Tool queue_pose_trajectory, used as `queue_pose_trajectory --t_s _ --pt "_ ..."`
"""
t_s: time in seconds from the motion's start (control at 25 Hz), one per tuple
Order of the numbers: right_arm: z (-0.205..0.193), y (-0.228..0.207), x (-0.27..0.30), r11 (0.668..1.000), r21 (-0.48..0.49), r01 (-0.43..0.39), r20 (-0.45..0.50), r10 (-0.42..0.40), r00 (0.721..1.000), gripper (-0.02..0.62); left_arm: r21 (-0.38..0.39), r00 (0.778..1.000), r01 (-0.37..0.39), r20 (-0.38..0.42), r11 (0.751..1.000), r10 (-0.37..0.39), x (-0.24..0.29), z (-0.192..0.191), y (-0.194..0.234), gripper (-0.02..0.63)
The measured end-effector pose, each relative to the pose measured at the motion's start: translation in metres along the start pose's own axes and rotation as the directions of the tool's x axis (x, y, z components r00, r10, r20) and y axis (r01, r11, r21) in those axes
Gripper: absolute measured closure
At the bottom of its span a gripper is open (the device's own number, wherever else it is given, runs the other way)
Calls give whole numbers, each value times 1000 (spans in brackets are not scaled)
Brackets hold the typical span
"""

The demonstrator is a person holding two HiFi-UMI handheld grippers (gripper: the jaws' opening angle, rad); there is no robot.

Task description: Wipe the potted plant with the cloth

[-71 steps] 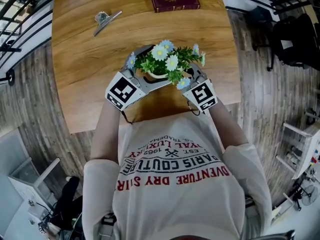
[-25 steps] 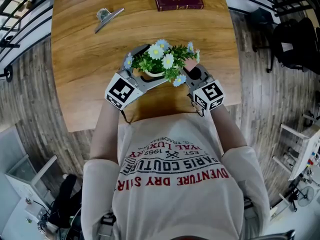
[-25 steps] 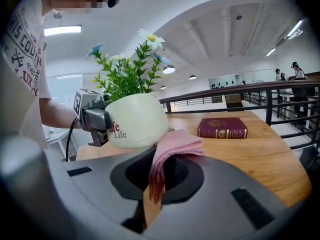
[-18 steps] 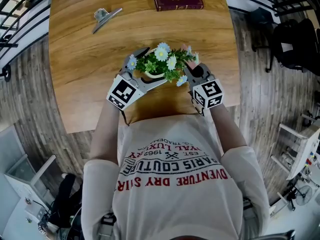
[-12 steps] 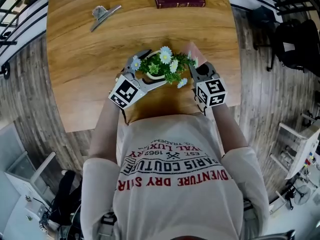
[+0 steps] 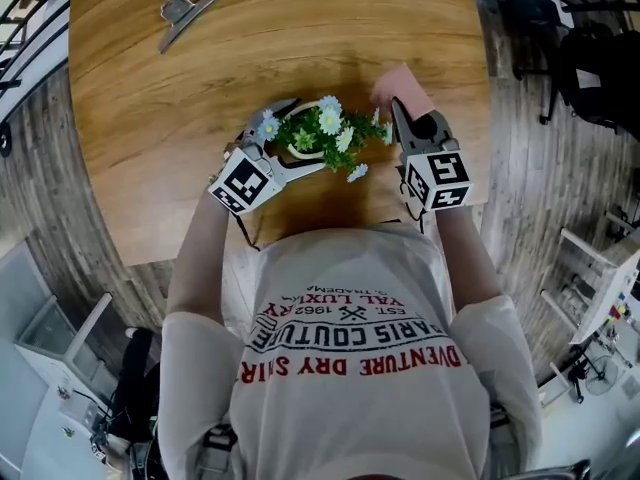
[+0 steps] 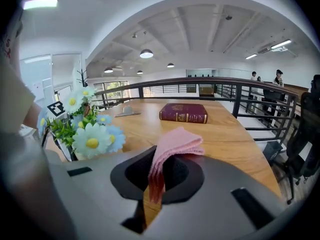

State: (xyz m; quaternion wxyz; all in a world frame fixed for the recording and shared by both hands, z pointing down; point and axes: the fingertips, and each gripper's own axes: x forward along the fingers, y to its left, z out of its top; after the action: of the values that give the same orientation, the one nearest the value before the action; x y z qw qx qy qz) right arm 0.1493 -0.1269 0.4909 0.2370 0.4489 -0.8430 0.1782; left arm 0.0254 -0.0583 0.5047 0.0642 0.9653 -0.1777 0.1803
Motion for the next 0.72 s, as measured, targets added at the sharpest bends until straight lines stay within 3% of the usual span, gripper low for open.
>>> queue_pose_trajectory --t_s 0.28,0.48,0.72 --pt "-9 3 0 1000 -18 -19 -24 18 1000 558 -31 1000 18 -16 999 -19 -4 -15 1 104" --pt "-8 10 -3 999 -9 -34 -24 34 999 558 -39 997 -47 -60 998 45 -8 -19 12 104" --pt "5 20 -6 999 -42 -29 2 29 1000 558 -74 991 -129 18 989 131 -34 9 18 104"
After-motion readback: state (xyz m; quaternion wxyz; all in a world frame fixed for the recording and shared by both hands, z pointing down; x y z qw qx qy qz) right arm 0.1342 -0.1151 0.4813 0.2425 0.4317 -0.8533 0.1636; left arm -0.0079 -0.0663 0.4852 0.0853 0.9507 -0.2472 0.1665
